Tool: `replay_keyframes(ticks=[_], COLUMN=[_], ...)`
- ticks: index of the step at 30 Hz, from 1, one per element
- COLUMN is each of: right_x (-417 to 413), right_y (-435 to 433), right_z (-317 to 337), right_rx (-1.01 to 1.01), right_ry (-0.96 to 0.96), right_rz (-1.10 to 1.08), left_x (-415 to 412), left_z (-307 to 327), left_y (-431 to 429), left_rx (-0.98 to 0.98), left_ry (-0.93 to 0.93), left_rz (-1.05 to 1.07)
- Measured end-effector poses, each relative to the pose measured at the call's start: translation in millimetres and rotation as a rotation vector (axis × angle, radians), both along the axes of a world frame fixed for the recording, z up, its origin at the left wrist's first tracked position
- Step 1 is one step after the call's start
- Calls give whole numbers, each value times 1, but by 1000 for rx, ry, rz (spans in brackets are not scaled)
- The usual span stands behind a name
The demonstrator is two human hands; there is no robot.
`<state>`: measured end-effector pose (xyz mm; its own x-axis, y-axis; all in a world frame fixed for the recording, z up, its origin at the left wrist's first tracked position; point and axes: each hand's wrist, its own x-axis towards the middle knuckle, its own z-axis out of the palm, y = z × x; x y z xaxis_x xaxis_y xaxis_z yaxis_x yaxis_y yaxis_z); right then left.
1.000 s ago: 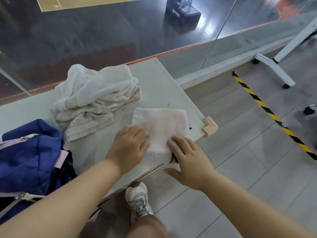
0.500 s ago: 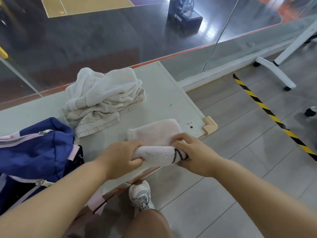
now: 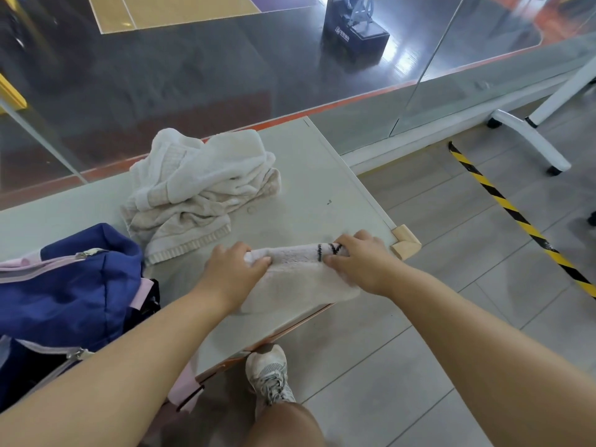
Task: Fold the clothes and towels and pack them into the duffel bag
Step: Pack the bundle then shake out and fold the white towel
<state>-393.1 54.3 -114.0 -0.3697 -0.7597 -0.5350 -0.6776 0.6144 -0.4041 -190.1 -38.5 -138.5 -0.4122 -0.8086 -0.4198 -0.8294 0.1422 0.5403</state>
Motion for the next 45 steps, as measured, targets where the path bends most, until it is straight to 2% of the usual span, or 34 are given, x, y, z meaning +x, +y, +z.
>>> replay_keyframes(ticks=[5,11,17,22,25,27,29,32,35,40,45], right_x=[8,14,11,10,13,19,28,44,68,113,154], right_y=[-6,0,17,34,44,48,51,53,52,54,57], right_z=[-6,-6,-7,-5,7,18,30,50,80,131,165], right_rx=[-2,-32,-87,-79,-24,-32,-36,-13,-95,-218,-281], right_ry=[16,11,-161,-420,-589,-683,-661,-410,-137,145,393], right_rz=[36,7,-169,-332,-355,-265,-141,-1,161,370,437], left_x=[-10,-7,0,17,31,42,53,70,91,138,206], left_z=[1,12,17,29,35,42,51,65,77,91,113], left_y=[-7,-3,5,11,17,20,23,28,36,54,67], left_rx=[319,711,788,847,737,599,499,329,97,-77,-269], left_ry=[12,170,253,293,351,361,381,358,244,228,177], left_rz=[224,424,407,220,142,48,-46,-170,-251,-185,-149])
